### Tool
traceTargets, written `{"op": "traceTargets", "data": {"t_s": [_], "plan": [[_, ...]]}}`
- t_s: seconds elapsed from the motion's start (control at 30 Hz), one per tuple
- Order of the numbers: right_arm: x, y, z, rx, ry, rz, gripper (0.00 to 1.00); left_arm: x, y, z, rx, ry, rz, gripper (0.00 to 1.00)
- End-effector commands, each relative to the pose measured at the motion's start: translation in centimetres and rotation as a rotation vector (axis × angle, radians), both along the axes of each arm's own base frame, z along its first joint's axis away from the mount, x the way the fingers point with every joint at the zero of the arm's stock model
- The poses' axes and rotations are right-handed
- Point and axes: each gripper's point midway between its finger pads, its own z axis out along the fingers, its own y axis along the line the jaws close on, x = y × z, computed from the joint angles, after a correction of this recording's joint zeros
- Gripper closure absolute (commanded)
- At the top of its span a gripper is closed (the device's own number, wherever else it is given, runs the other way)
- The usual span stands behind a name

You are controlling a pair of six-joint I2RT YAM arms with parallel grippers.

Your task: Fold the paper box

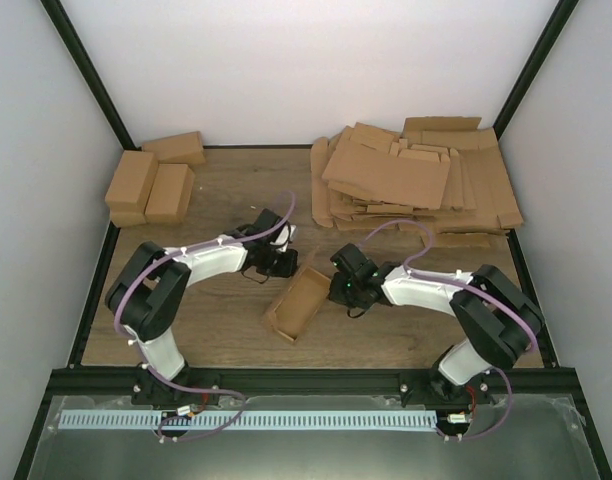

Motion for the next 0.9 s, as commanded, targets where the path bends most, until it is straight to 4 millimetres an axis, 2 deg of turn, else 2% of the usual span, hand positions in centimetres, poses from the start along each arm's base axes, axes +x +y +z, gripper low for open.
{"op": "traceTargets", "data": {"t_s": [0.0, 0.3, 0.53, 0.73, 0.87], "plan": [[1.1, 1.5, 0.5, 0.029, 0.005, -0.045, 0.99, 0.0, -0.5, -0.3, 0.046, -0.02, -0.017, 0.96], [3.3, 3.0, 1.5, 0.01, -0.047, -0.014, 0.99, -1.7, -3.1, -0.8, 0.023, 0.006, -0.094, 0.96], [3.5, 4.2, 2.0, -0.017, -0.082, 0.097, 0.99, -2.3, -3.7, -1.4, 0.025, 0.017, -0.167, 0.96], [3.5, 5.8, 2.3, -0.063, -0.094, 0.17, 0.99, -2.7, -5.1, -1.9, 0.029, 0.037, -0.222, 0.96], [3.6, 5.1, 2.3, -0.083, -0.09, 0.113, 0.99, -2.2, -5.5, -1.8, 0.046, 0.022, -0.211, 0.96]]}}
